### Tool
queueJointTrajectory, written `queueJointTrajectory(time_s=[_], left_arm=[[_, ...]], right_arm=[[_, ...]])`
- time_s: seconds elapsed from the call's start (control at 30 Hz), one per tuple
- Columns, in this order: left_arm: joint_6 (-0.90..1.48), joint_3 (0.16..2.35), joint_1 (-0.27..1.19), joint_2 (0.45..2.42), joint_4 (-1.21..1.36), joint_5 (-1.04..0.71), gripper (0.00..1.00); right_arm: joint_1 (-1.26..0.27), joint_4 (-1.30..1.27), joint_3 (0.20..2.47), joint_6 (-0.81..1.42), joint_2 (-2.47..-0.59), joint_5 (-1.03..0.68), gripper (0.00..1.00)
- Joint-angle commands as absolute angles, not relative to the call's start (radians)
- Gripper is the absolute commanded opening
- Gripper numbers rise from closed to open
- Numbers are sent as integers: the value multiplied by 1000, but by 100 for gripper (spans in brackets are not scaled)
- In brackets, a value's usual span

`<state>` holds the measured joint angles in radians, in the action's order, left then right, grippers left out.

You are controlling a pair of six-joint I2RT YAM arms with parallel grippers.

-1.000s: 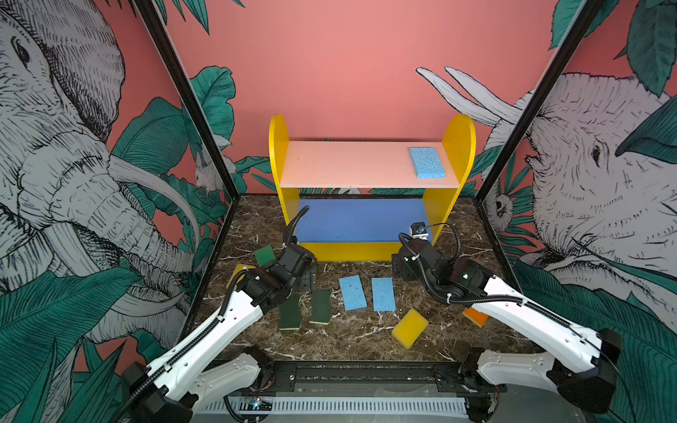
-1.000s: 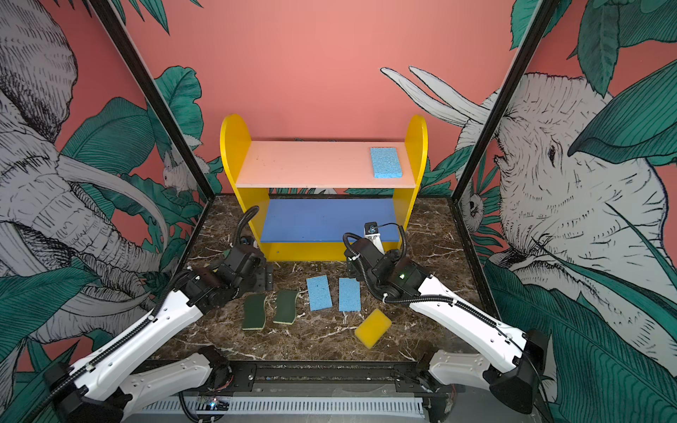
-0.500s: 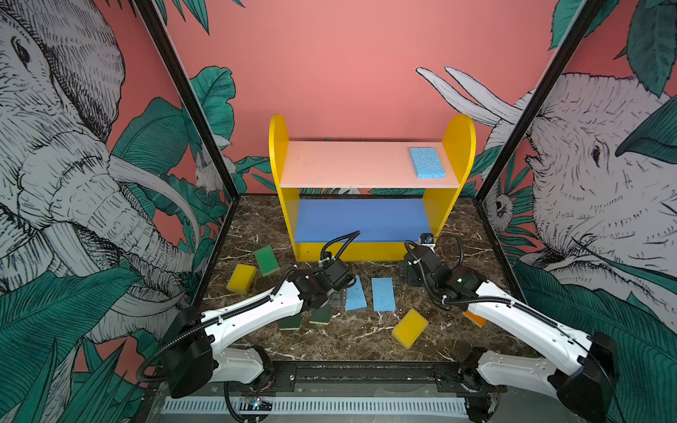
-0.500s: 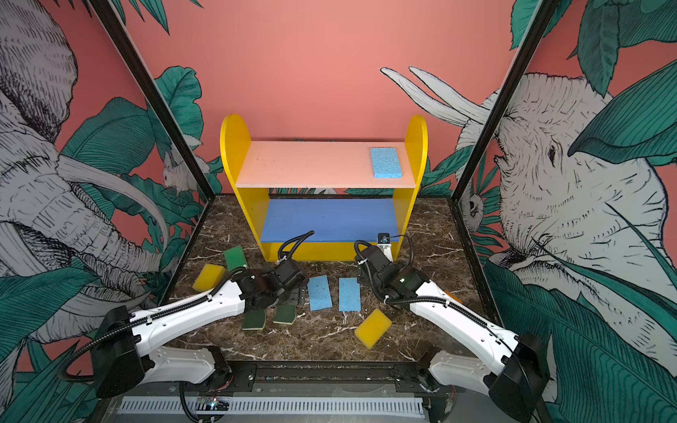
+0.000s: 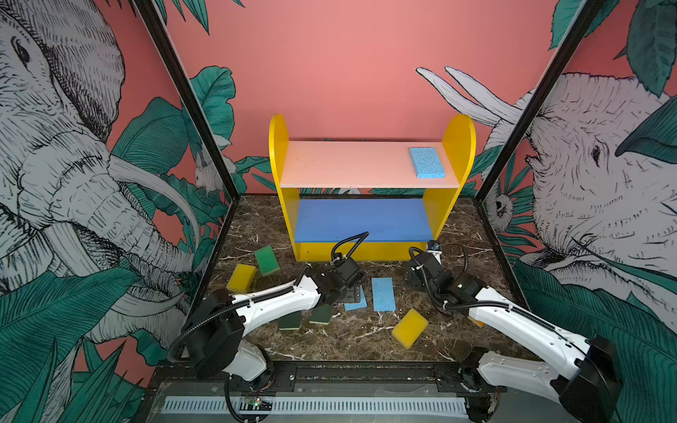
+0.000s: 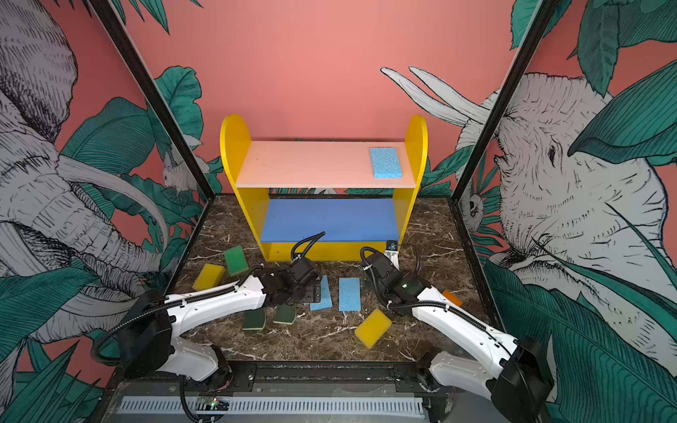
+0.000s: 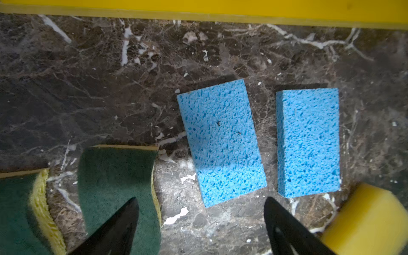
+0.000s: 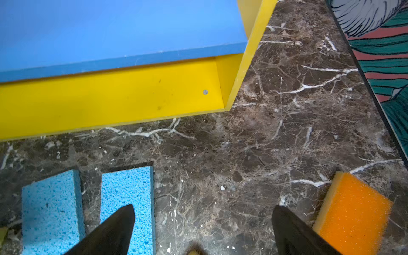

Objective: Place and organize the cleaning sponges onto the shelf
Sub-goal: 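Move the left gripper over a light-blue sponge while the right gripper hovers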

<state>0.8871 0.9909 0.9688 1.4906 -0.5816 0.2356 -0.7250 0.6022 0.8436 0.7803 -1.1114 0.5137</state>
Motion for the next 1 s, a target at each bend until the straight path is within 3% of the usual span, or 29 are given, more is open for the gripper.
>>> queueJointTrajectory(time_s=[0.0,0.97], left_arm=[[847,1062,974,1533,-609,216,91],[863,1155,987,1771,-628,37,95]], right_arm=[[-702,608,860,832,-1120,540,99],[-666,576,800,857,-1174,507,99]])
